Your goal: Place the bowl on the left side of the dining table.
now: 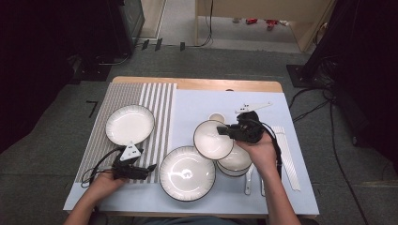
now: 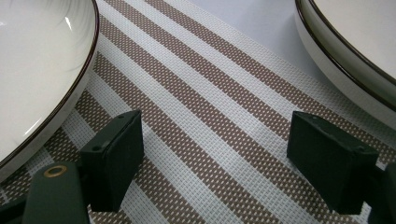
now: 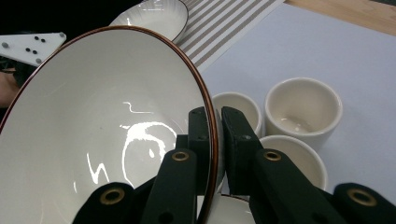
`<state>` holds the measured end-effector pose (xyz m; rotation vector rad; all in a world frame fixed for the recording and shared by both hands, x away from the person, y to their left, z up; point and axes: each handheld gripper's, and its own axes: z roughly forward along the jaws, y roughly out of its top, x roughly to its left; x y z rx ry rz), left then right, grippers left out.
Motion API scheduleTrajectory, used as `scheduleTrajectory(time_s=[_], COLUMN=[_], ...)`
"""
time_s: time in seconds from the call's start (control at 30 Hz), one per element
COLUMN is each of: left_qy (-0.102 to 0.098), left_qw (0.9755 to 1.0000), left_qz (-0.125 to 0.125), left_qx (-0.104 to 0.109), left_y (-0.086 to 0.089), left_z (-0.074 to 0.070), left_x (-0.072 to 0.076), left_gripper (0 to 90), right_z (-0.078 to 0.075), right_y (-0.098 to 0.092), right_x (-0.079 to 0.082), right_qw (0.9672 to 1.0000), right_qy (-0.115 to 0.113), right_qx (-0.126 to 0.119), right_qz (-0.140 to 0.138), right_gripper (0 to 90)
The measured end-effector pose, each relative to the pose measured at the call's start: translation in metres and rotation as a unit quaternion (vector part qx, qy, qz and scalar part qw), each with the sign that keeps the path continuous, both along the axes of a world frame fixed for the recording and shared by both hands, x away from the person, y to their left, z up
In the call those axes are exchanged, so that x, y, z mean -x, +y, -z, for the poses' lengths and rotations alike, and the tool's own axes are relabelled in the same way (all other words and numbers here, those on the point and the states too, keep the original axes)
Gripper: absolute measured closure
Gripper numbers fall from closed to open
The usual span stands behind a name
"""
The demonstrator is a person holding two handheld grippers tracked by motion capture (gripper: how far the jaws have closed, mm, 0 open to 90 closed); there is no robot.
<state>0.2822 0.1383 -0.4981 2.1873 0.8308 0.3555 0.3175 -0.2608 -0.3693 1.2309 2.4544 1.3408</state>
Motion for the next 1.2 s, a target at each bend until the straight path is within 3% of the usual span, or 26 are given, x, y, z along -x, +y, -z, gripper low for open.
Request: scheduleTrajectory(time_s=[1.2], left_qy=[0.0], left_qw=[1.0], left_qz=[0.0], left_qx=[0.0], left_y=[0.0], left_z=[0.0], left_x=[0.0], left_gripper=[19.1], right_z=[0.0], right_y=[0.028], right_x=[-0.008], right_qw=[0.9999], right_qy=[0.005], right_qx=[0.005], right_qz=[-0.013], right_gripper=[83.2])
